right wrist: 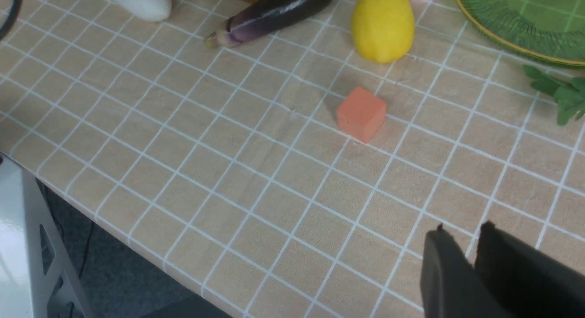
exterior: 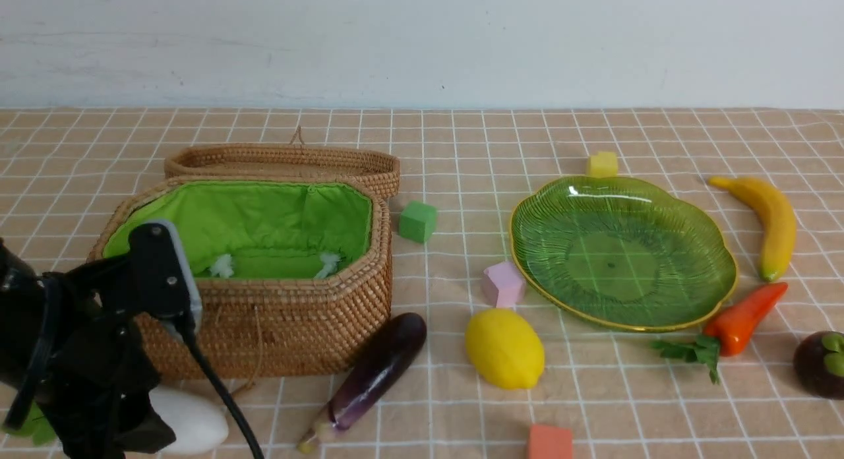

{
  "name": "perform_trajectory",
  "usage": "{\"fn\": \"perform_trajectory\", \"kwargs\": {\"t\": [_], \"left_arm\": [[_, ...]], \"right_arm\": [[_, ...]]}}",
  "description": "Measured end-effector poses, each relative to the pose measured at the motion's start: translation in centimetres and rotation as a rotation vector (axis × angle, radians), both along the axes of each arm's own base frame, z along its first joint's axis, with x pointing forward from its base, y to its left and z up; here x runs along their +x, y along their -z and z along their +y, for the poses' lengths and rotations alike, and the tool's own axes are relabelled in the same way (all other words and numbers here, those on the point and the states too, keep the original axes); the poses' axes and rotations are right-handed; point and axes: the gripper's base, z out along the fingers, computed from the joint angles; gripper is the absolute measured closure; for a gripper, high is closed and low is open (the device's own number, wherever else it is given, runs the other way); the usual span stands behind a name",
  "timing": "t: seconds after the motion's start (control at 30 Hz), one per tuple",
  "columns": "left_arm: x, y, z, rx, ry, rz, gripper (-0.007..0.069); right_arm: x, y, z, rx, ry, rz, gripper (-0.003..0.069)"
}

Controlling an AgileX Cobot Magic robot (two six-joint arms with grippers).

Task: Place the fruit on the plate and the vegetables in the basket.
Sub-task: Take a daikon with your left arm and place it on the basket on the left.

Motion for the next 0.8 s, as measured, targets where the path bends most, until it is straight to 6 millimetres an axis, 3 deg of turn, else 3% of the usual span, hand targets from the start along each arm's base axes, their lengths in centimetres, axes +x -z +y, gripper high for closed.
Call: {"fn": "perform_trajectory", "kwargs": {"t": [0.07,0.23,0.6,0.8], "left_arm": [[0.8,1.1,0.0,0.036,0.072,0.002,0.0091],[2.0,2.9,0.1,0.118,0.292,-0.012,0.0062],[4.8,6.2,0.7,0.260,0.401,-0.038,0.0064],[5.6,6.9,1.0,0.302,0.427,-0.031,0.0138]], "right_arm": [[0.0,0.0,0.0,-0.001,-0.001,0.000,0.0529],[0.0,0.0,0.0,-0.001,-0.001,0.000,0.0529],[0.0,0.0,0.0,-0.002,-0.001,-0.001,0.0529],[0.1,0.0,0.0,0.000,0.001,-0.006,0.0529]]}}
